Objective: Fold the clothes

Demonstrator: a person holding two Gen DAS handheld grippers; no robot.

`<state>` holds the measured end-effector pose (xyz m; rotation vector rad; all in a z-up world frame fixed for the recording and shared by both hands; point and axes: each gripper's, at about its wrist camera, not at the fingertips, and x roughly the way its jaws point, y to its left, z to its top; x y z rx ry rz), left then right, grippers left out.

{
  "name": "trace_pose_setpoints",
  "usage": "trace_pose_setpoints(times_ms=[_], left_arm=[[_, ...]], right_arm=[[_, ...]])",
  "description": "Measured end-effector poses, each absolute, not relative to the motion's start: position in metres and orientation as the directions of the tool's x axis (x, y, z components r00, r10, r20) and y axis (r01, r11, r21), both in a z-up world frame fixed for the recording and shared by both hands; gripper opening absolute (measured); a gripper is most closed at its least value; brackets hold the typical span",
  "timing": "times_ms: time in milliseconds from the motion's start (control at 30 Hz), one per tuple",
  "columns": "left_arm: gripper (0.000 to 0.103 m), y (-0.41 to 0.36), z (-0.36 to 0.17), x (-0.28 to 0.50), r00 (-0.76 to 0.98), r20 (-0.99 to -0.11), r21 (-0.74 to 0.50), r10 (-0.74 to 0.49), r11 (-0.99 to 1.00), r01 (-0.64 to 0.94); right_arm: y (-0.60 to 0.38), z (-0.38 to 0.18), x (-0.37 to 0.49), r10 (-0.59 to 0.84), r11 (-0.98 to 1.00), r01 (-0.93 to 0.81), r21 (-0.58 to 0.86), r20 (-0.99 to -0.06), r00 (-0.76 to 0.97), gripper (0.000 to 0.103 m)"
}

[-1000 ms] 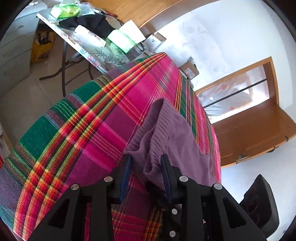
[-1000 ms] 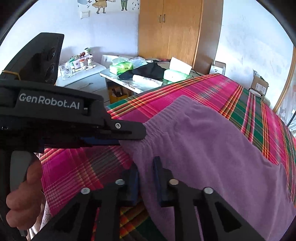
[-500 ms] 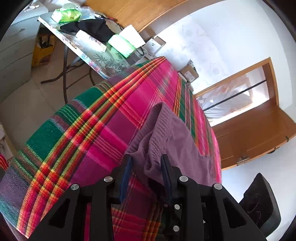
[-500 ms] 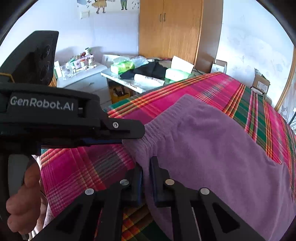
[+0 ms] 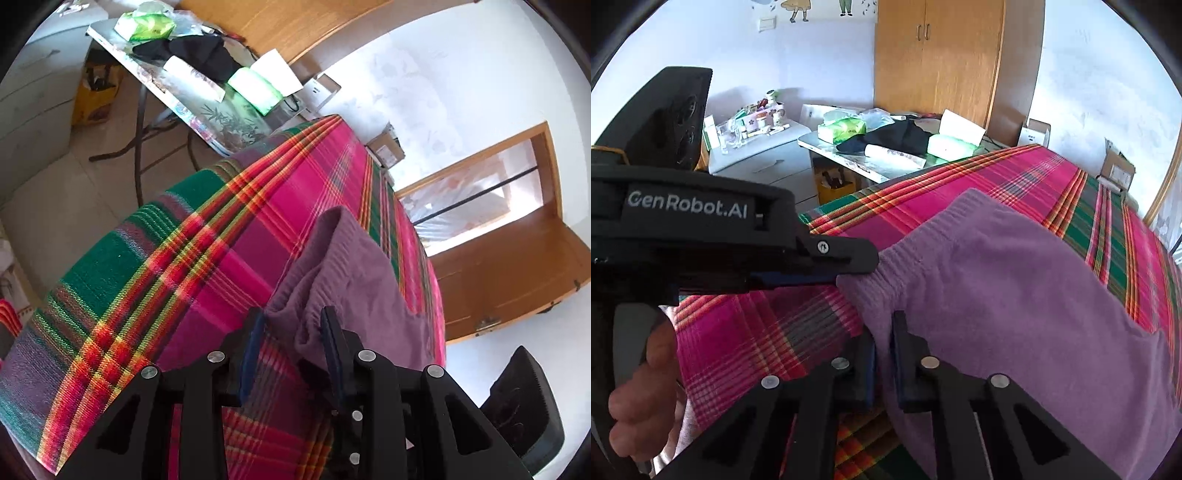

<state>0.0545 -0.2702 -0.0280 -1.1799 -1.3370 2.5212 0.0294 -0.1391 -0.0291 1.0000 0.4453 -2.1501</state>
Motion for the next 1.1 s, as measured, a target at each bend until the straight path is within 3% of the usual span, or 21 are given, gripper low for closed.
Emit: trace_pose_setpoints(times_ms=[400,600,800,1100], left_arm=[[0.033,-0.278,-0.024,0.066,-0.728,-0.607,-0.717,0.319,-0.614,0.33],[0.033,-0.275,-0.024,0.068,-0.726,-0.612,-0.716,0.312,-0.609,0.342],[0.033,-0.277,-0.025,0.071,-0.731,-0.61,-0.721,0.305,-0.597,0.352],[0.033,-0.285,-0.03,0.071,-0.737,-0.601,-0.735,0.311,-0.578,0.355]], right_arm=[[-0.1,-0.012,0.022,-0.506,-0.689,0.723,0.05,-0.747,-0.431,0.031],[-0.124,-0.009,0.041,-0.537,-0.614,0.789,-0.026,-0.719,-0.442,0.032],[-0.152,-0.02,0.045,-0.475,-0.598,0.787,-0.15,-0.725,-0.499,0.032],[-0.165,-0.037,0.037,-0.403,-0.628,0.758,-0.177,-0.759,-0.511,0.038]])
